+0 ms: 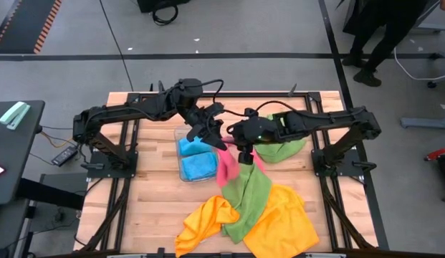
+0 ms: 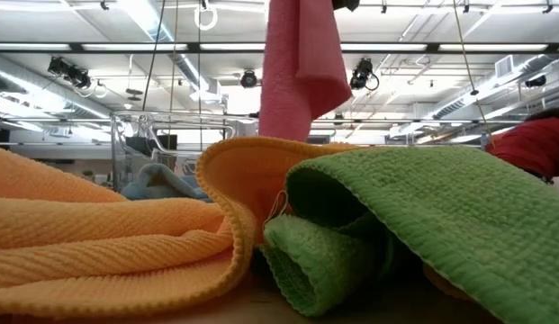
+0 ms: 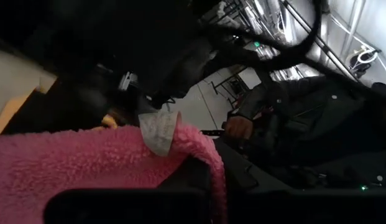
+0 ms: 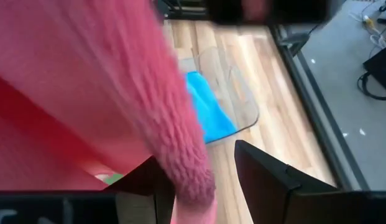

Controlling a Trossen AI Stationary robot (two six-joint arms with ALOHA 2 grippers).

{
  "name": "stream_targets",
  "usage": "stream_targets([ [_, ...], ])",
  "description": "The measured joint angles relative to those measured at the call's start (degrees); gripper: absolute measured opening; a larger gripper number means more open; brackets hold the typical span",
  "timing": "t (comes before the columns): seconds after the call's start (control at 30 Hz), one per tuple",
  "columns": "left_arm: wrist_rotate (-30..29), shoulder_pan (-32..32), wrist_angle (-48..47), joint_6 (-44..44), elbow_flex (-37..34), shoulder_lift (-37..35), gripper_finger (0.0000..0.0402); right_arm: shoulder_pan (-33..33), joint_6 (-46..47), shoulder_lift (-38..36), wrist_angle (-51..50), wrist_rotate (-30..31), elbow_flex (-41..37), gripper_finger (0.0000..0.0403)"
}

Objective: Fold microfiber towels
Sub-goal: Fold the top pink towel

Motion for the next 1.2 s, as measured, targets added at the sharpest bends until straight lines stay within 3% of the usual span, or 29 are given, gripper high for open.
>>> stream_targets([
  [0.23, 0.0, -0.2, 0.1, 0.2, 0.0, -0.1, 0.0017, 0.0, 3.6, -1.5, 9.1, -3.3, -10.0, 0.0165],
  [0.43, 0.7, -0.3, -0.6, -0.2, 0.0, -0.1, 0.0014, 0.0, 3.2, -1.5, 10.7, -3.5, -10.8, 0.0165],
  [0.73, 2.0, -0.3, -0.7, -0.2, 0.0, -0.1, 0.0022, 0.0, -1.2, -4.7, 10.1, -8.9, -13.2, 0.0164],
  [0.97, 2.0, -0.3, -0.5, -0.2, 0.0, -0.1, 0.0007, 0.0, 1.6, -6.5, 12.8, -10.6, -18.3, 0.0134],
  [1.2, 2.0, -0.3, -0.4, -0.5, 0.0, -0.1, 0.0021, -0.5, 2.6, -7.7, 14.1, -10.6, -21.7, 0.0108],
])
